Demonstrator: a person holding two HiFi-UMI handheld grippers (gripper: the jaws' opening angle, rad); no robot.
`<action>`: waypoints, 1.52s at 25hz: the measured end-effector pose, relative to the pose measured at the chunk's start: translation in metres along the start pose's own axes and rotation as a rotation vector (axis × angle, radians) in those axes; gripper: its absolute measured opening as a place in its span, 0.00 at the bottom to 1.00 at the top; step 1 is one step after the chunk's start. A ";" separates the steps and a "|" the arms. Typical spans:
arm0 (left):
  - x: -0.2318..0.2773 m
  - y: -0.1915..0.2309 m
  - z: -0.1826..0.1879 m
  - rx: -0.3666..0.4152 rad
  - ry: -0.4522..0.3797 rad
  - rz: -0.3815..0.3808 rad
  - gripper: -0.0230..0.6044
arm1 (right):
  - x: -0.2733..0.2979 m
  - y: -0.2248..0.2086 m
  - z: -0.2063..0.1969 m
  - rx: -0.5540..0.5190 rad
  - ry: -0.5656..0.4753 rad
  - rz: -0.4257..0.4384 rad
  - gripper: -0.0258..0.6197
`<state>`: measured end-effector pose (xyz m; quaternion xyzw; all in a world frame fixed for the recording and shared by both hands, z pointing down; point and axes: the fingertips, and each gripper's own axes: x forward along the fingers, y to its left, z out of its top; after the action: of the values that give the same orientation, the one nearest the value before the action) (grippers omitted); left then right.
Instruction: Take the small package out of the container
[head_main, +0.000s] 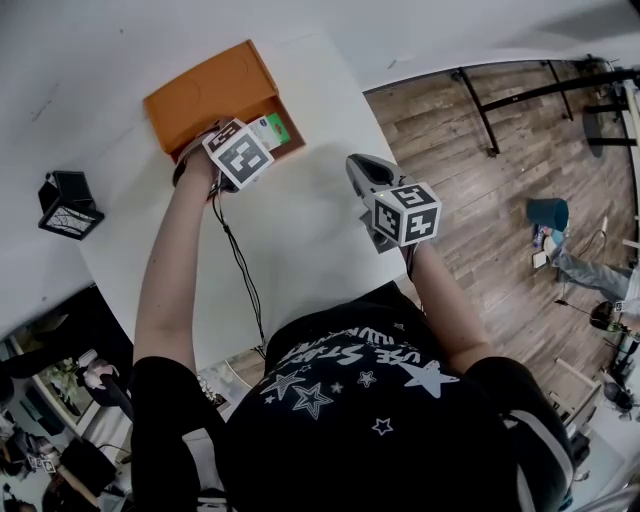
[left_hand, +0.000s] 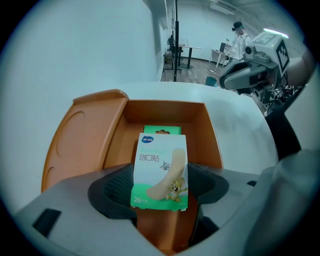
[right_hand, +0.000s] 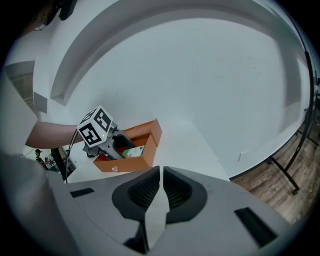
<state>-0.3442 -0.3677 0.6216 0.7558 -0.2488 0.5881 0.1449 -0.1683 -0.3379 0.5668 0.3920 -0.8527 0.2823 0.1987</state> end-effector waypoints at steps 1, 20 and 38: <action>-0.001 0.000 0.000 -0.001 -0.010 0.002 0.62 | 0.002 0.001 0.001 -0.002 -0.001 0.005 0.12; -0.092 0.007 0.021 -0.240 -0.296 0.126 0.60 | -0.017 0.022 0.021 -0.052 -0.028 0.077 0.12; -0.209 -0.072 -0.018 -0.704 -0.620 0.367 0.60 | -0.069 0.068 0.044 -0.217 -0.055 0.331 0.12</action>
<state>-0.3585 -0.2551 0.4310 0.7440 -0.5922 0.2322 0.2044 -0.1837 -0.2913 0.4727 0.2304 -0.9360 0.2067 0.1675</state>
